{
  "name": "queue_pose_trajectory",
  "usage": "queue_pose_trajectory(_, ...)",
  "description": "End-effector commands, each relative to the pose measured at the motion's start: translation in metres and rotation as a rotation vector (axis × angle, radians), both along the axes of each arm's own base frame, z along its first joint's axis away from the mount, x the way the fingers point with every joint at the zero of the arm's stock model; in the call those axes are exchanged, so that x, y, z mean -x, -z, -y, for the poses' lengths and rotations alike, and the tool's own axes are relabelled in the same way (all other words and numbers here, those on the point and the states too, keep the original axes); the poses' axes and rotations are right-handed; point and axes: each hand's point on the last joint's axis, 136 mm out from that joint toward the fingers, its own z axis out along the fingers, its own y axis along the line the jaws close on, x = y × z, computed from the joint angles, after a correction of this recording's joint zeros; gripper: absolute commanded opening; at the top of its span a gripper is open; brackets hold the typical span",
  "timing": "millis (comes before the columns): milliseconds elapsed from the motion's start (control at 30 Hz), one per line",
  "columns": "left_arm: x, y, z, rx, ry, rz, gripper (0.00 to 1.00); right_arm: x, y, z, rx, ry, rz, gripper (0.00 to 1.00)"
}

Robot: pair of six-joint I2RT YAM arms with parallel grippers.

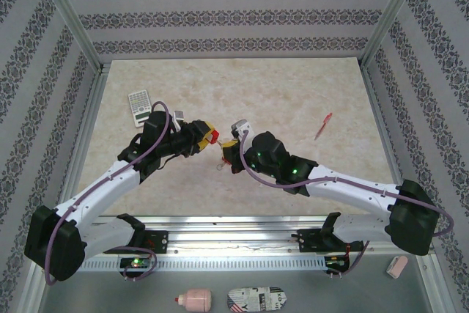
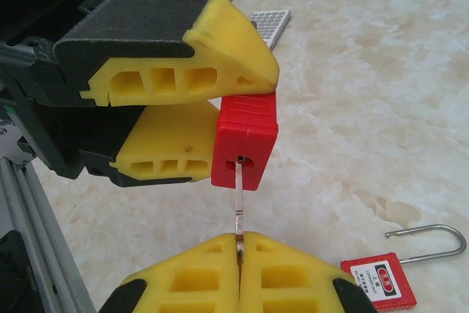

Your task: Unlock with the key

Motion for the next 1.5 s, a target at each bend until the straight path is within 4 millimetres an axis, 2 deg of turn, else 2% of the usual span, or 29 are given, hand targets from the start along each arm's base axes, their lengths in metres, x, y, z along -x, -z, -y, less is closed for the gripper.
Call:
queue_pose_trajectory(0,0.004,-0.013,0.013,0.026,0.043,0.045,0.0,-0.002,-0.008,-0.007,-0.016,-0.008,0.01,0.0)
queue_pose_trajectory(400,0.012,0.004,0.019,-0.064,0.102,-0.023,0.0,-0.006,-0.009,-0.006,0.054,-0.012,0.042,0.0)
queue_pose_trajectory(633,0.008,0.0,0.032,-0.013,0.121,-0.024,0.0,-0.001,-0.008,-0.016,0.088,-0.046,0.075,0.0)
queue_pose_trajectory(800,0.008,0.001,0.034,-0.006,0.121,-0.027,0.0,0.0,-0.011,-0.018,0.126,-0.054,0.111,0.0)
queue_pose_trajectory(1033,0.008,-0.002,0.034,0.011,0.116,-0.008,0.0,-0.003,-0.015,-0.019,0.011,-0.052,0.048,0.0)
queue_pose_trajectory(1233,0.007,-0.002,0.037,0.038,0.114,0.01,0.0,-0.006,-0.028,-0.019,-0.121,-0.049,-0.006,0.0)
queue_pose_trajectory(1467,0.009,-0.005,0.039,0.055,0.121,0.021,0.0,-0.006,-0.036,-0.021,-0.153,-0.061,-0.01,0.0)
